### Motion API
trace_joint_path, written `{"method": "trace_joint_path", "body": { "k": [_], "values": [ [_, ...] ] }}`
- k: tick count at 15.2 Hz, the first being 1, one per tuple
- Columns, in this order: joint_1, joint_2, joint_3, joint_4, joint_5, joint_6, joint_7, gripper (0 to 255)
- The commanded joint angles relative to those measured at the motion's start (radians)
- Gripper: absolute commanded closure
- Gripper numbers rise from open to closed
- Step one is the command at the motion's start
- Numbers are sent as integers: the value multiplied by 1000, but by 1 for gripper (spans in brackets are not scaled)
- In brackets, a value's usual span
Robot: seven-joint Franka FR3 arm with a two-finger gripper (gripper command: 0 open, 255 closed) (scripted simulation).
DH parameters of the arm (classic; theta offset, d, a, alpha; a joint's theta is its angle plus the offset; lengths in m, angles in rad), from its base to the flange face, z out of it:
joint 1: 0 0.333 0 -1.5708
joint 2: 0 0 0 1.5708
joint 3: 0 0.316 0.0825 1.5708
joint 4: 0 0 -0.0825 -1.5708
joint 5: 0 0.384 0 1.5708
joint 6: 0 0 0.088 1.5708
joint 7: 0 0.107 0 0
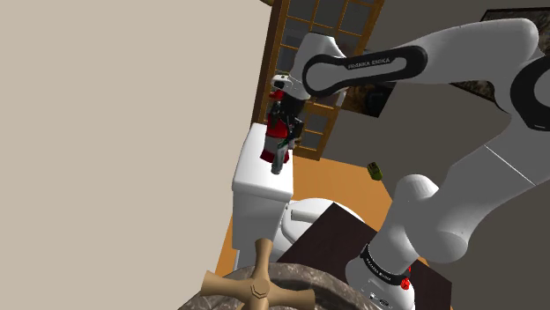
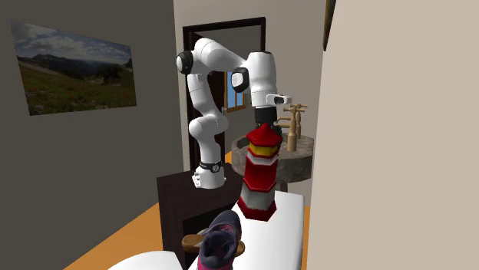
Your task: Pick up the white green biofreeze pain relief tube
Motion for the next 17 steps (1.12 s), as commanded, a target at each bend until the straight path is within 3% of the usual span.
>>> {"method": "trace_joint_path", "body": {
  "k": [1, 8, 9, 17],
  "values": [
    [8, 26, -5, -7, 4, -16, -27, 0],
    [10, 59, -16, -56, 11, 65, -36, 0],
    [10, 60, -16, -55, 11, 65, -35, 255],
    [10, 60, -16, -55, 11, 66, -36, 255]
  ]
}}
